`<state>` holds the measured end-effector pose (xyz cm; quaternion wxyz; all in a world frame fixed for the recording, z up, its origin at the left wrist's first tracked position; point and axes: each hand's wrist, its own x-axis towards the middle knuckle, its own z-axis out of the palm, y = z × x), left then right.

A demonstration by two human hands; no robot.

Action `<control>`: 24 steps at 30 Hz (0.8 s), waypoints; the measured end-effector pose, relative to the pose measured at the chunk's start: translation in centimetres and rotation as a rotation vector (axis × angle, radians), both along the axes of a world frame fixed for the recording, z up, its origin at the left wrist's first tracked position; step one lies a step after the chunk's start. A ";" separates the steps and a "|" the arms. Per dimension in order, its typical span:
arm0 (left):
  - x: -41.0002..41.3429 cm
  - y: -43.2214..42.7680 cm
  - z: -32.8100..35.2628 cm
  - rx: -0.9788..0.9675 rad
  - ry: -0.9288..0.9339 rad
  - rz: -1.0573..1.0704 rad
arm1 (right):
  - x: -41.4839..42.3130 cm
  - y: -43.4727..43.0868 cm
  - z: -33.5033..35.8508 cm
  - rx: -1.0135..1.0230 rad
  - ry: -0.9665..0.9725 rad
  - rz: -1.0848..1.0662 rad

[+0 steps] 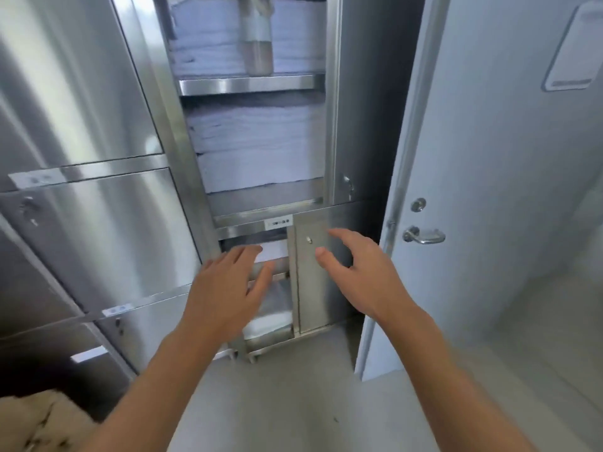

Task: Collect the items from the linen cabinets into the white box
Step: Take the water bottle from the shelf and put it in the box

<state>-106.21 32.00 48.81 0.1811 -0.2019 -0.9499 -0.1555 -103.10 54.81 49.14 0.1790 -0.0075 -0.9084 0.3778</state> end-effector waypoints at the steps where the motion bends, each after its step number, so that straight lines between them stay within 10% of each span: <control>1: 0.0 -1.1 -0.4 -0.017 -0.018 0.042 | -1.1 -1.1 -0.3 -0.005 -0.013 0.050; 24: 6.3 -12.5 1.3 -0.058 -0.035 0.703 | -9.6 -18.4 -1.5 -0.022 -0.017 0.735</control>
